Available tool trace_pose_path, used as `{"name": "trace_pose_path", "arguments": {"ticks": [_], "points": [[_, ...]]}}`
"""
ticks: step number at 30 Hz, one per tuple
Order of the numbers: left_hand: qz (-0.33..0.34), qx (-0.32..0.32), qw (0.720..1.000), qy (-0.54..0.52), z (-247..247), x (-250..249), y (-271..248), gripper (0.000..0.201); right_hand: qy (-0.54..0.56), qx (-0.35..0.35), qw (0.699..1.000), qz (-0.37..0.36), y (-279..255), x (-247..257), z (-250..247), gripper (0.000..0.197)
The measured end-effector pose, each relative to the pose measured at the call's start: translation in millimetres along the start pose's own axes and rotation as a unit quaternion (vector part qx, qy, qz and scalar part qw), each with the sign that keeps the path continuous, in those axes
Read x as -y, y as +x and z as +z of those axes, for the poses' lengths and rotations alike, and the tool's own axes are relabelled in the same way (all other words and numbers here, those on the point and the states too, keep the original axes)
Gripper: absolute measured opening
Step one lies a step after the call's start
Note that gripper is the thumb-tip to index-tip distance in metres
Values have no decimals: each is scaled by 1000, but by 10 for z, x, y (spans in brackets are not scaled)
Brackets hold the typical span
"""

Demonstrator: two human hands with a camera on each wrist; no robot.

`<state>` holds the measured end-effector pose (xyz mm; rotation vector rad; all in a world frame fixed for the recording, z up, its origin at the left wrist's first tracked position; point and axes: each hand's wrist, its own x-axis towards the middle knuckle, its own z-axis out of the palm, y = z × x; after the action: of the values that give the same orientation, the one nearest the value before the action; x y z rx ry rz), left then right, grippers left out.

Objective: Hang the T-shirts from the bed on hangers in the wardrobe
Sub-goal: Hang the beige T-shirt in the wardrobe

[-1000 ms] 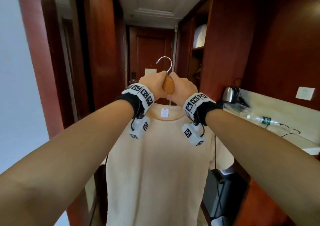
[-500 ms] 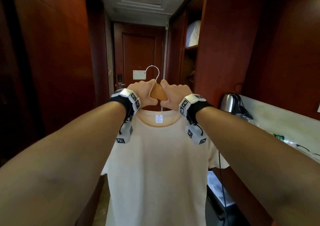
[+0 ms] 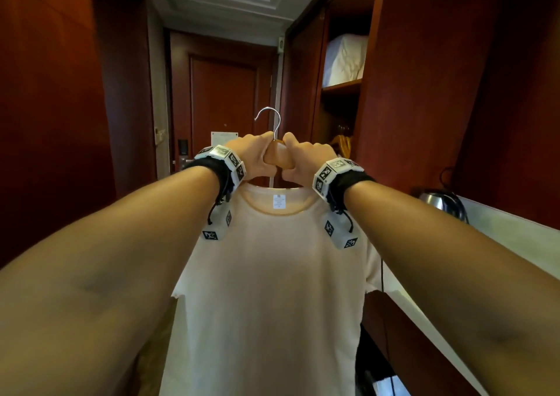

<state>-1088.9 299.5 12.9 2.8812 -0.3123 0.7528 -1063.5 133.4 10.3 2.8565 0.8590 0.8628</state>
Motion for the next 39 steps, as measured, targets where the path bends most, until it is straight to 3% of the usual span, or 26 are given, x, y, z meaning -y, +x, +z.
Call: {"name": "trace_pose_path", "arguments": {"ticks": [14, 20, 23, 28, 33, 39], "points": [[25, 14, 998, 56, 1386, 1112, 2399, 49, 7, -1, 1000, 7, 2107, -1072, 1741, 54], [15, -9, 998, 58, 1787, 1388, 3512, 50, 40, -3, 999, 22, 3102, -1674, 2207, 57], [17, -10, 999, 49, 2007, 1494, 3966, 44, 91, 16, 995, 38, 3472, -1927, 2417, 48], [39, -1, 999, 26, 2463, 1727, 4688, 49, 189, 58, 977, 76, 3996, -2347, 2860, 40], [88, 12, 996, -13, 2995, 1860, 5398, 53, 306, 70, 936, 159, 4329, -2759, 3362, 33], [154, 20, 984, -82, 3475, 1967, 6277, 53, 240, 32, 939, 243, 4802, -3200, 3715, 42]]}}
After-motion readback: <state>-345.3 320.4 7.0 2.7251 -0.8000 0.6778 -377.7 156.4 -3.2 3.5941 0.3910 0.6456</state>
